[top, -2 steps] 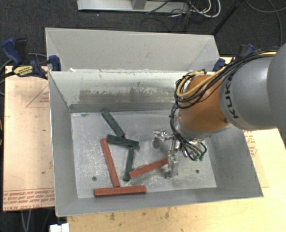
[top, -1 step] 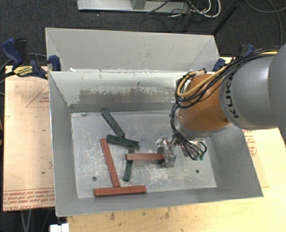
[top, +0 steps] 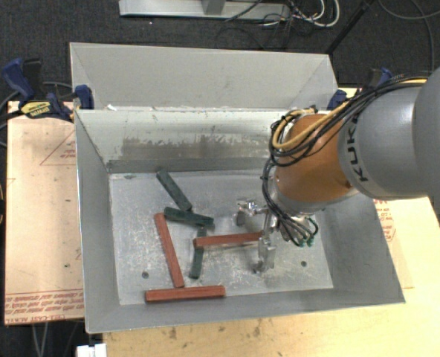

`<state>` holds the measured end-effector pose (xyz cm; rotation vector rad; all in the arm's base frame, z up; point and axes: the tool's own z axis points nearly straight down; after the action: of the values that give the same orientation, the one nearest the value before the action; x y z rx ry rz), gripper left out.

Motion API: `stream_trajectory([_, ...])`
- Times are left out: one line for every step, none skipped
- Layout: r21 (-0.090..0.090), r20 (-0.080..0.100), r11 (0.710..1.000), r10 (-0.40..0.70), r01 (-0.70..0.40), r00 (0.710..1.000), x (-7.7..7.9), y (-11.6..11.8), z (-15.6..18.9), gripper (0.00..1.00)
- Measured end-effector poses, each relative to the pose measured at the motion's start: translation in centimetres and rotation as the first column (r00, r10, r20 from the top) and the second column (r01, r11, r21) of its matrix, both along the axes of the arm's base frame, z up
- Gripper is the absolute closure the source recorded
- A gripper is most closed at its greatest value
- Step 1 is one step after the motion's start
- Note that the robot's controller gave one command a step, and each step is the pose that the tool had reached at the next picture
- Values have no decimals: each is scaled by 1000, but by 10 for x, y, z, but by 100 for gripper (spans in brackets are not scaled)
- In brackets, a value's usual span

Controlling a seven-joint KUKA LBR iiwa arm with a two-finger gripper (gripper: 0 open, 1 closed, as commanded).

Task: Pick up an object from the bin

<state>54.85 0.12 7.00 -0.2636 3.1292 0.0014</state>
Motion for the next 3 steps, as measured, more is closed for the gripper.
stream_trajectory([0, 0, 1000, 0, 0, 1000, 0, 0, 0, 100])
stream_trajectory([0, 0, 1000, 1, -1, 1000, 0, 0, 0, 0])
stream_trajectory([0, 1, 1000, 1, -1, 1000, 0, 0, 1, 100])
